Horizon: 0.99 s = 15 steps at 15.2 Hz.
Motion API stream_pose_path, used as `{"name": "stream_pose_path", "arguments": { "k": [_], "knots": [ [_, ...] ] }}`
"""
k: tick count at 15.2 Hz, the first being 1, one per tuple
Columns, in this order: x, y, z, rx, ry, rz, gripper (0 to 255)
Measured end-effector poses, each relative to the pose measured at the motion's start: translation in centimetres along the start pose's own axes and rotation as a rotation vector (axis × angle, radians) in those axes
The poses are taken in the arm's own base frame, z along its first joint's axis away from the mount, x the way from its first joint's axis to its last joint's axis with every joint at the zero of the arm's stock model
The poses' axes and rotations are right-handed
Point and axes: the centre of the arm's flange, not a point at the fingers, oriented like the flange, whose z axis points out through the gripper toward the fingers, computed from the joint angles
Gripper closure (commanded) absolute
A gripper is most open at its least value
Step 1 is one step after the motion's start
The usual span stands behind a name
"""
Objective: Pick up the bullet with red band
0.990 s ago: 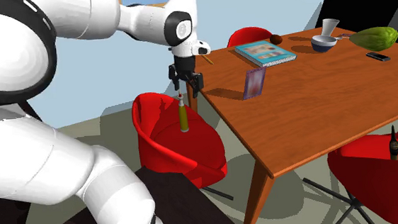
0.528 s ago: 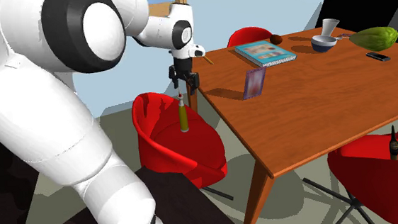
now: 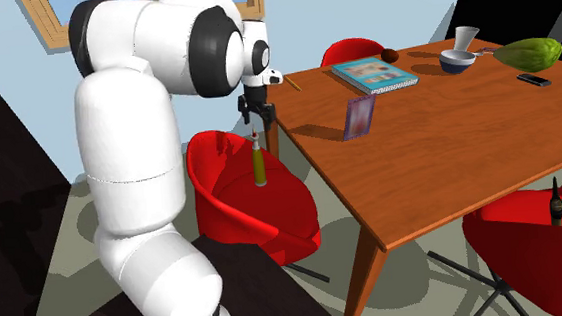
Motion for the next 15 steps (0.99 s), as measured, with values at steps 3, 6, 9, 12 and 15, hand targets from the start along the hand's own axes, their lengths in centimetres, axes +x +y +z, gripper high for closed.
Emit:
{"name": "stream_pose_path", "arguments": {
  "k": [3,6,9,12,15],
  "knots": [
    [2.2,-2.5,1.4,-0.004,-0.006,0.000,0],
    [2.6,-3.0,3.0,-0.005,-0.007,0.001,0],
    [2.8,-3.0,4.5,-0.006,-0.007,0.001,0],
    [2.9,-2.9,5.6,-0.006,-0.007,0.001,255],
    [2.9,-3.0,5.8,-0.005,-0.006,0.001,255]
  ]
}}
